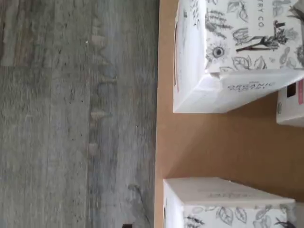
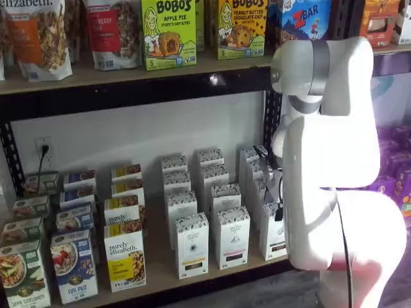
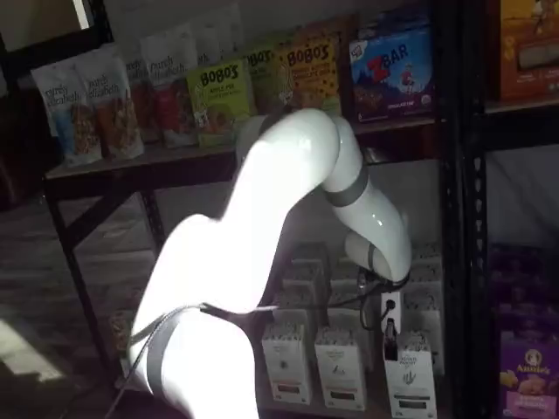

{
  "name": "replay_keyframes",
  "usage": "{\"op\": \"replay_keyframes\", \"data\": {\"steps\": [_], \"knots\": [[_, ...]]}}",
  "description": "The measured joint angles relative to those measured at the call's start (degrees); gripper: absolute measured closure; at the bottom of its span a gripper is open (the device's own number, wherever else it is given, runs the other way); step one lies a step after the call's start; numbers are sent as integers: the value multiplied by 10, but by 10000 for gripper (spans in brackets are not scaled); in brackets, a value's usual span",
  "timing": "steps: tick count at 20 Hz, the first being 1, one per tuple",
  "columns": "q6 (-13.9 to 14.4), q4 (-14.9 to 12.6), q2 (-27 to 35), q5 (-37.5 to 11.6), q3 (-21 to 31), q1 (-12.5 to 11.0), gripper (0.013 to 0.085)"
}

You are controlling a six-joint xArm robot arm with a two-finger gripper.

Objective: Pick up the white box with a green strip in the middle, on the bottom shelf, the sixth box from the left

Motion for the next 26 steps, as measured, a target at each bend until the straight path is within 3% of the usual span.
{"op": "replay_keyframes", "data": {"steps": [11,16,21,26], "knots": [[111,-120,54,8,-55,6,130],[147,-159,72,4,-68,8,130],[143,-156,81,-2,-73,7,130],[130,-143,81,-5,-72,5,290]]}}
